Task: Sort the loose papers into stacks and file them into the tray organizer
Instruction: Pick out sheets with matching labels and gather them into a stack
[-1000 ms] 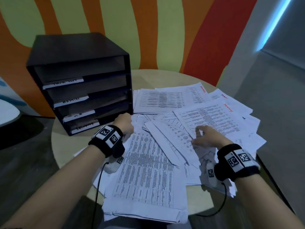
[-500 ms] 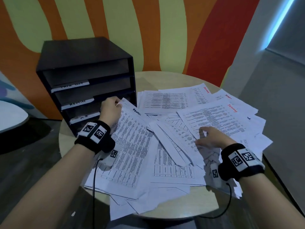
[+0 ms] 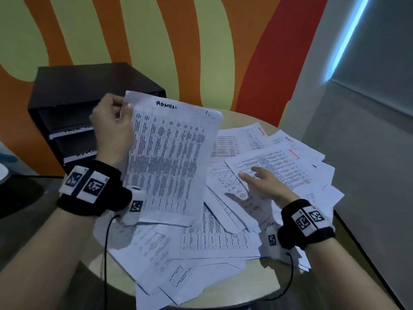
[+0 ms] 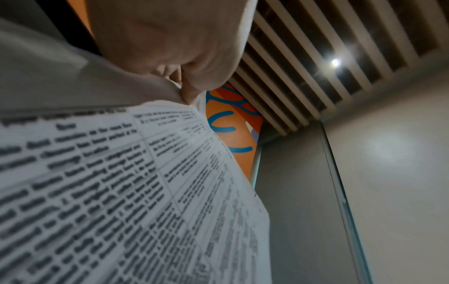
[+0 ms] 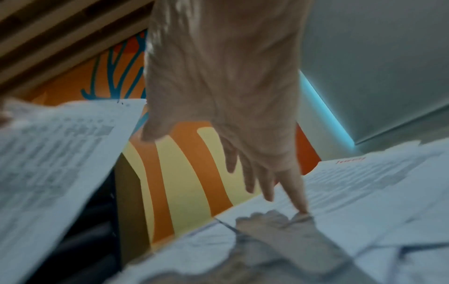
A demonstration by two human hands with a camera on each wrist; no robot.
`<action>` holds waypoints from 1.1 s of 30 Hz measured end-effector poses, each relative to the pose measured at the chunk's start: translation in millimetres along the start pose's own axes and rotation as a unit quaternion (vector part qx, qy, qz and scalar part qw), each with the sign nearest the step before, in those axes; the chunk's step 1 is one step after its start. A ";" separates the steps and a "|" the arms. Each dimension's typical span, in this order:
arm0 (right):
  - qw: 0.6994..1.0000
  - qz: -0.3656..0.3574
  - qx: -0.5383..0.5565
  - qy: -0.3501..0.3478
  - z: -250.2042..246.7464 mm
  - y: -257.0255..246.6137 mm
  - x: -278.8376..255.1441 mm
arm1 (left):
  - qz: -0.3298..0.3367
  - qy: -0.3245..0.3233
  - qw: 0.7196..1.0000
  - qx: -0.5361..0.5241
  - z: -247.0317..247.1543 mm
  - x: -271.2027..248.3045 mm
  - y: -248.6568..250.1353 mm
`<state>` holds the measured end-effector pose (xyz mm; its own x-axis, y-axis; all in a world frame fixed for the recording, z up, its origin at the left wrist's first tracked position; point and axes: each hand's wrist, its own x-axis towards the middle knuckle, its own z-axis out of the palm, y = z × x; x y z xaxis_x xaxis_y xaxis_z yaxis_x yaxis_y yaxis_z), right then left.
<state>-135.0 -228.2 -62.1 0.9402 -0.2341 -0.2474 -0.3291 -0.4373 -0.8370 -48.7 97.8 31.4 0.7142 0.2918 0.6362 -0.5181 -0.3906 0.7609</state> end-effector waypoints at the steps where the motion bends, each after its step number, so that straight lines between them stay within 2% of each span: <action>1: 0.997 -0.026 0.071 -0.010 2.0 -6.6 -4.2 | -0.021 -0.012 0.999 -0.027 5.0 1.1 2.1; 4: 0.974 -0.087 0.203 -0.055 7.6 -24.9 -14.6 | -0.101 -0.060 0.990 -0.084 27.9 0.2 -1.1; 8: 0.957 -0.102 0.254 -0.093 11.1 -33.8 -15.8 | -0.193 -0.121 0.967 -0.110 61.4 -19.6 -8.3; 9: 0.962 -0.095 0.242 -0.080 9.5 -31.4 -15.3 | -0.211 -0.141 0.961 -0.104 66.7 -27.0 -8.5; 13: 0.990 -0.030 0.120 0.064 -10.5 -3.5 -12.7 | -0.313 -0.233 0.919 -0.052 70.7 -46.3 -38.7; 16: 0.990 0.030 0.015 0.140 -32.2 20.7 -14.8 | -0.347 -0.299 0.886 0.076 56.7 -52.5 -65.8; 21: 0.983 0.120 -0.071 0.119 -42.7 36.0 -17.2 | -0.338 -0.419 0.825 0.172 42.3 -67.1 -85.4; 24: 0.980 0.134 -0.094 0.111 -38.9 33.6 -15.9 | -0.369 -0.435 0.816 0.099 49.6 -74.5 -84.7; 27: 0.979 0.136 -0.112 0.105 -35.0 30.2 -15.9 | -0.352 -0.443 0.818 0.105 60.0 -80.1 -80.7; 33: 0.978 0.147 -0.112 0.096 -31.8 25.4 -19.0 | -0.385 -0.378 0.836 0.102 86.5 -85.9 -79.5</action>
<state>-164.0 -262.4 -63.2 0.7755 -0.5278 -0.3465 -0.6137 -0.5011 -0.6102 -28.2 28.2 -94.8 0.9322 -0.0803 -0.3528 0.2674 -0.5042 0.8211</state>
